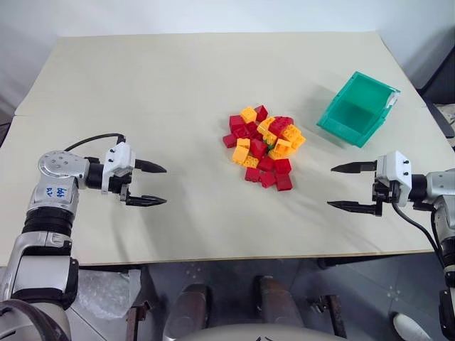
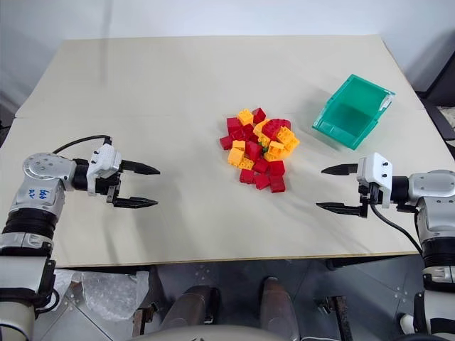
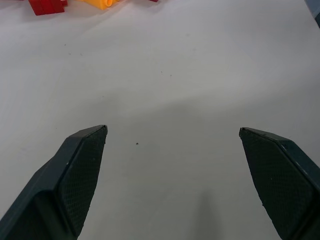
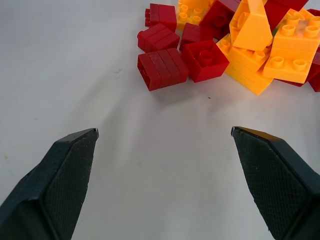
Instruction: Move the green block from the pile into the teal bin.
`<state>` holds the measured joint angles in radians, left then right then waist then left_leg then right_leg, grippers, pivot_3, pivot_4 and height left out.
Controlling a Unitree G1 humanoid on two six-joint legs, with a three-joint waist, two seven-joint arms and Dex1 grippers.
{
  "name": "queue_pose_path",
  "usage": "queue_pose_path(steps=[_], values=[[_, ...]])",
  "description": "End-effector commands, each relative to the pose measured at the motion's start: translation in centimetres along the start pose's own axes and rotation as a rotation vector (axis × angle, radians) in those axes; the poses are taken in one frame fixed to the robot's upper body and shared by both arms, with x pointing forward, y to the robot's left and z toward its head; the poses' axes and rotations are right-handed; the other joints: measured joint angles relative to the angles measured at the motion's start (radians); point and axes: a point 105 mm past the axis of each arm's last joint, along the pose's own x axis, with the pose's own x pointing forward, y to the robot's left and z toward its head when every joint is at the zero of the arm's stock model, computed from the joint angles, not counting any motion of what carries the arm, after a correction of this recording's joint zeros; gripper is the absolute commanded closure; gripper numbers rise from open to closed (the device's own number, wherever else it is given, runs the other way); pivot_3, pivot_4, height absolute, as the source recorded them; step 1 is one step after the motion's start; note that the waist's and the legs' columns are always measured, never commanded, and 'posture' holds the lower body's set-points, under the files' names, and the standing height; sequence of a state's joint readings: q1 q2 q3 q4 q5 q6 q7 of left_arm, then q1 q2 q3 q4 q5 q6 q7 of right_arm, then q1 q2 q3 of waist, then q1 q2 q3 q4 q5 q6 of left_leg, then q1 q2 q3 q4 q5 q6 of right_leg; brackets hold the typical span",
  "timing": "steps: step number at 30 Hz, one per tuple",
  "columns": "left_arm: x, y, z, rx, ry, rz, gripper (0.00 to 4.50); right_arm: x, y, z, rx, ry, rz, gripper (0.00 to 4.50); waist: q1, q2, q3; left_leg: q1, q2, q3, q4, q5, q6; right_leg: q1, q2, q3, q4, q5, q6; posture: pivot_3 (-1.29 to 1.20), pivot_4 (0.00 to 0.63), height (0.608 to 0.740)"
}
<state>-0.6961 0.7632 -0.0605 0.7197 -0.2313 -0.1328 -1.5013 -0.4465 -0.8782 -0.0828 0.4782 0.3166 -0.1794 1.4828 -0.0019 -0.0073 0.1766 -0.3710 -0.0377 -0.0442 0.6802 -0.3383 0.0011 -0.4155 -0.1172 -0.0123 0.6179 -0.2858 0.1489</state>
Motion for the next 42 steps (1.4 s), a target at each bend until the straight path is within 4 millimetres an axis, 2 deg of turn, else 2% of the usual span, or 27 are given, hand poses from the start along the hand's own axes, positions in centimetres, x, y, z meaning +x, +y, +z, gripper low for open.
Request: queue_pose_path(steps=[1, 3, 9, 13, 14, 15, 16, 18, 20, 26, 27, 28, 31, 32, 34, 38, 42], values=[[-0.4, -0.3, 1.5, -0.012, -0.064, -0.066, 0.00, -0.2, -0.8, 0.7, -0.032, -0.020, -0.053, 0.03, 0.000, 0.000, 0.000, 0.000, 0.000, 0.000, 0.000, 0.000, 0.000, 0.000, 0.000, 0.000, 0.000, 0.000, 0.000, 0.00, 0.150, 0.740], [-0.2, 0.4, 2.3, -0.025, -0.098, -0.018, 0.00, -0.1, -1.0, 0.8, -0.027, -0.014, -0.084, 0.03, 0.000, 0.000, 0.000, 0.000, 0.000, 0.000, 0.000, 0.000, 0.000, 0.000, 0.000, 0.000, 0.001, 0.000, 0.000, 0.00, 0.150, 0.740], [0.1, 0.6, 4.8, -0.036, -0.232, -0.009, 0.00, -0.2, -1.4, 1.1, 0.033, -0.008, -0.185, 0.03, 0.001, 0.000, 0.000, 0.000, 0.001, -0.001, 0.001, 0.000, 0.000, 0.000, -0.001, 0.000, 0.001, 0.000, 0.000, 0.00, 0.150, 0.740], [0.3, 1.0, 5.6, 0.082, -0.299, 0.048, 0.00, 0.0, -1.3, 2.0, 0.086, -0.025, -0.260, 0.03, 0.002, 0.000, 0.000, -0.001, 0.001, -0.001, 0.001, 0.000, 0.000, 0.000, -0.001, 0.000, 0.001, 0.000, 0.000, 0.00, 0.150, 0.740], [0.5, 0.9, 5.1, 0.074, -0.282, 0.055, 0.00, 0.2, -0.8, 2.6, 0.097, -0.051, -0.265, 0.03, 0.002, 0.000, 0.000, -0.001, 0.001, -0.001, 0.001, 0.000, 0.000, 0.000, -0.001, 0.000, 0.001, 0.000, 0.000, 0.00, 0.150, 0.740], [0.9, 0.7, 5.2, 0.030, -0.328, 0.042, 0.00, 0.9, 0.2, 3.8, 0.120, -0.106, -0.280, 0.40, 0.003, 0.000, 0.000, -0.001, 0.001, -0.001, 0.001, 0.000, 0.000, 0.000, -0.001, 0.000, 0.001, 0.000, 0.000, 0.00, 0.150, 0.740], [1.1, 0.6, 5.3, -0.005, -0.362, 0.032, 0.00, 1.3, 1.0, 4.6, 0.141, -0.141, -0.288, 0.59, 0.004, 0.000, 0.000, -0.001, 0.001, -0.001, 0.000, 0.000, 0.000, 0.000, -0.001, 0.000, 0.001, 0.000, 0.000, 0.00, 0.150, 0.740], [1.6, 0.5, 5.0, 0.005, -0.364, 0.033, 0.00, 2.1, 2.0, 6.0, 0.157, -0.197, -0.315, 1.17, 0.003, 0.000, 0.000, -0.001, 0.002, -0.002, 0.001, -0.001, -0.002, -0.001, 0.000, -0.001, 0.001, 0.000, 0.000, 0.00, 0.150, 0.740], [2.1, 0.6, 4.6, 0.036, -0.340, 0.056, 0.00, 2.9, 2.7, 6.6, 0.180, -0.203, -0.327, 1.90, 0.001, 0.000, 0.000, -0.001, 0.002, -0.001, 0.001, -0.001, -0.002, -0.001, 0.000, 0.000, 0.001, 0.000, 0.000, 0.00, 0.150, 0.740], [2.5, 1.1, 6.0, 0.096, -0.481, 0.070, 0.00, 5.9, 3.3, 8.1, 0.230, -0.252, -0.369, 3.81, 0.004, 0.000, 0.000, 0.000, 0.001, -0.001, 0.002, -0.001, -0.001, 0.000, -0.001, 0.000, 0.001, 0.000, 0.000, 0.00, 0.150, 0.740], [2.6, 1.2, 6.0, 0.103, -0.485, 0.082, 0.00, 6.7, 3.2, 8.2, 0.241, -0.260, -0.376, 4.32, 0.004, 0.000, 0.000, 0.000, 0.001, -0.001, 0.002, -0.001, -0.001, 0.000, -0.001, 0.000, 0.001, 0.000, 0.000, 0.00, 0.150, 0.740], [2.7, 1.4, 6.0, 0.106, -0.486, 0.092, 0.00, 7.3, 3.1, 8.3, 0.249, -0.264, -0.381, 4.46, 0.003, 0.000, 0.000, -0.001, 0.001, -0.001, 0.002, -0.001, -0.001, 0.000, -0.001, 0.000, 0.001, 0.000, 0.000, 0.00, 0.150, 0.740], [3.0, 2.1, 6.4, 0.114, -0.513, 0.143, 0.00, 12.1, 2.3, 8.8, 0.309, -0.326, -0.371, 4.46, -0.004, 0.000, 0.000, 0.000, -0.001, 0.000, 0.002, -0.001, -0.001, -0.001, 0.000, 0.001, 0.001, 0.000, 0.000, 0.00, 0.150, 0.740], [3.0, 2.3, 6.5, 0.114, -0.521, 0.157, 0.00, 13.0, 2.0, 9.0, 0.318, -0.332, -0.369, 4.46, -0.007, -0.001, 0.000, 0.000, -0.001, 0.000, 0.002, -0.001, -0.001, -0.001, 0.001, 0.001, 0.002, 0.000, 0.000, 0.00, 0.150, 0.740], [3.1, 2.7, 6.7, 0.128, -0.525, 0.191, 0.00, 14.3, 1.4, 9.1, 0.311, -0.338, -0.381, 4.46, -0.005, 0.000, 0.000, 0.000, -0.002, 0.000, 0.002, -0.001, -0.001, -0.002, 0.001, 0.001, 0.003, 0.000, -0.001, 0.00, 0.150, 0.740], [3.7, 2.4, 6.7, 0.128, -0.523, 0.179, 0.00, 17.2, -1.8, 8.0, 0.284, -0.291, -0.494, 4.46, -0.005, 0.000, 0.000, -0.002, -0.002, 0.000, 0.001, -0.001, -0.001, -0.005, 0.000, 0.001, 0.004, 0.000, -0.001, 0.00, 0.150, 0.740], [4.0, 1.7, 6.6, 0.131, -0.530, 0.170, 0.00, 18.8, -4.7, 7.7, 0.278, -0.286, -0.597, 4.46, -0.015, 0.000, 0.000, -0.002, -0.002, 0.000, 0.000, -0.001, -0.001, -0.006, 0.001, 0.001, 0.004, 0.000, -0.001, 0.00, 0.150, 0.740]])
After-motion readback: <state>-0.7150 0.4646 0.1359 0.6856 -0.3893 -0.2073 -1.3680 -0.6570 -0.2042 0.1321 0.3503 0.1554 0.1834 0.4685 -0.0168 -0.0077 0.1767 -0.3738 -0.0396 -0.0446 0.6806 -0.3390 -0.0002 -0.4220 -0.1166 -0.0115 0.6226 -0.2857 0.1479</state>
